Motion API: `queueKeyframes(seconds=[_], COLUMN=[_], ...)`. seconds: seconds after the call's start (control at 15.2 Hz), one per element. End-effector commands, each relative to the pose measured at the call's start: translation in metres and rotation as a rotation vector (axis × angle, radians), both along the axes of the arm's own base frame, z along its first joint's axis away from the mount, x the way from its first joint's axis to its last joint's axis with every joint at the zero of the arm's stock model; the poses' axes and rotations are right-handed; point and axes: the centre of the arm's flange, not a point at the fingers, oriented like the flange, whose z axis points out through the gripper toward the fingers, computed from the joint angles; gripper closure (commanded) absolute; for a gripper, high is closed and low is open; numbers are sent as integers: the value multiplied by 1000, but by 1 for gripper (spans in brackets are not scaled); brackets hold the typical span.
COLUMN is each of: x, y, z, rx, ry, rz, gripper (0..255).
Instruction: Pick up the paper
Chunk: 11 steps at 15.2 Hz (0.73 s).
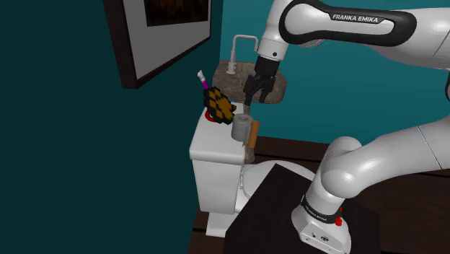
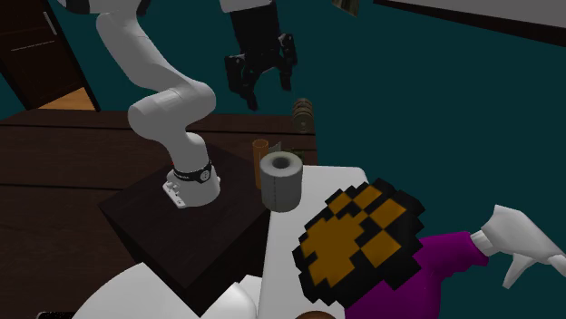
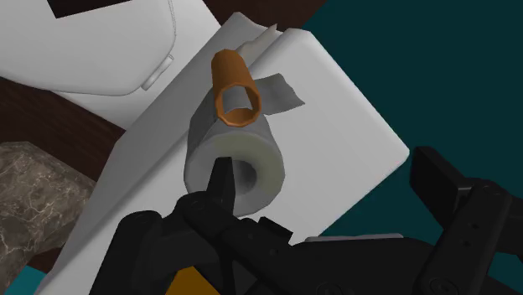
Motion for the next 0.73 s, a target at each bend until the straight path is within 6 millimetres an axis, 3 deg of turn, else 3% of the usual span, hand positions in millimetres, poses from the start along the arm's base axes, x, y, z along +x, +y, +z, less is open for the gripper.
queueKeyframes(seconds=[0.0,0.53,0.66], x=[0,41,42], y=[0,-20,-21], z=[0,-91,-100], rx=[0,-134,-140], ry=[0,97,101], rz=[0,-68,-71], gripper=[0,0,0])
